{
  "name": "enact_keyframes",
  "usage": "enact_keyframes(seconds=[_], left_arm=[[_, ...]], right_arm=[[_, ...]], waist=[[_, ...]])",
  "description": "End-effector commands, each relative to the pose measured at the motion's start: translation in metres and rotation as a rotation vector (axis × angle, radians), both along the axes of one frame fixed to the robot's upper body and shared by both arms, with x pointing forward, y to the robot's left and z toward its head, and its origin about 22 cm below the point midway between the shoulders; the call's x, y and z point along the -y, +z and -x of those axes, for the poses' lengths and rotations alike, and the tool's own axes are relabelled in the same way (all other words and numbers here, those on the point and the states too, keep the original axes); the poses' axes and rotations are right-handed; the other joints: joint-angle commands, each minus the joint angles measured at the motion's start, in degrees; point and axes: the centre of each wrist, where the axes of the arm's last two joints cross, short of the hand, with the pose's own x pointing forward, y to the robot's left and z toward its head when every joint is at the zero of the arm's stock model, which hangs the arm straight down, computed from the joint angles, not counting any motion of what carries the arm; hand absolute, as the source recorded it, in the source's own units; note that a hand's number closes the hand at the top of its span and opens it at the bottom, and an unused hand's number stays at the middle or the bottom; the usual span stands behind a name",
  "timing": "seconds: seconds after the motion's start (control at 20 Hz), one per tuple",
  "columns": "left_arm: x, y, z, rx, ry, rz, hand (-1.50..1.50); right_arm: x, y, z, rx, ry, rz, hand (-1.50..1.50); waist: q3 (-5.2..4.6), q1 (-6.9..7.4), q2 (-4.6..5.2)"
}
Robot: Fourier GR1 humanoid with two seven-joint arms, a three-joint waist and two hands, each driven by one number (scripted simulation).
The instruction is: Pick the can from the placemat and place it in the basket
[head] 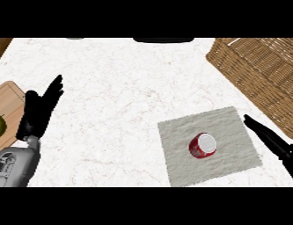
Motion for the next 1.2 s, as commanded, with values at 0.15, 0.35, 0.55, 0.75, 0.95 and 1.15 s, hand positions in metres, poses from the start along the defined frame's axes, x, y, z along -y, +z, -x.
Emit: enact_keyframes(seconds=[0.15,0.35,0.55,0.75,0.95,1.15], left_arm=[[0.007,0.012,-0.014,0.005,0.01,0.0,0.0],[0.003,-0.002,-0.002,0.008,-0.006,-0.01,0.0],[0.003,0.002,0.017,0.0,0.011,-0.001,0.0],[-0.007,-0.012,0.026,-0.01,-0.002,0.008,0.0],[0.009,0.003,0.011,-0.005,-0.007,0.016,0.0],[0.017,0.013,-0.002,-0.006,-0.003,0.0,0.0]], right_arm=[[-0.037,-0.041,-0.014,0.012,0.004,-0.004,-1.5],[-0.021,-0.048,-0.038,0.021,0.013,0.018,-1.5],[-0.043,-0.063,-0.02,-0.008,0.017,0.015,-1.5],[-0.038,-0.034,-0.03,0.017,0.018,0.001,-1.5],[-0.053,-0.063,-0.029,-0.007,0.005,0.009,-1.5],[-0.067,-0.047,-0.063,-0.035,0.007,0.032,-1.5]], waist=[[0.01,0.02,0.02],[0.01,0.17,0.03],[0.01,0.2,-0.04],[-0.01,0.1,-0.04],[0.0,0.02,-0.02],[0.0,0.17,0.0]])
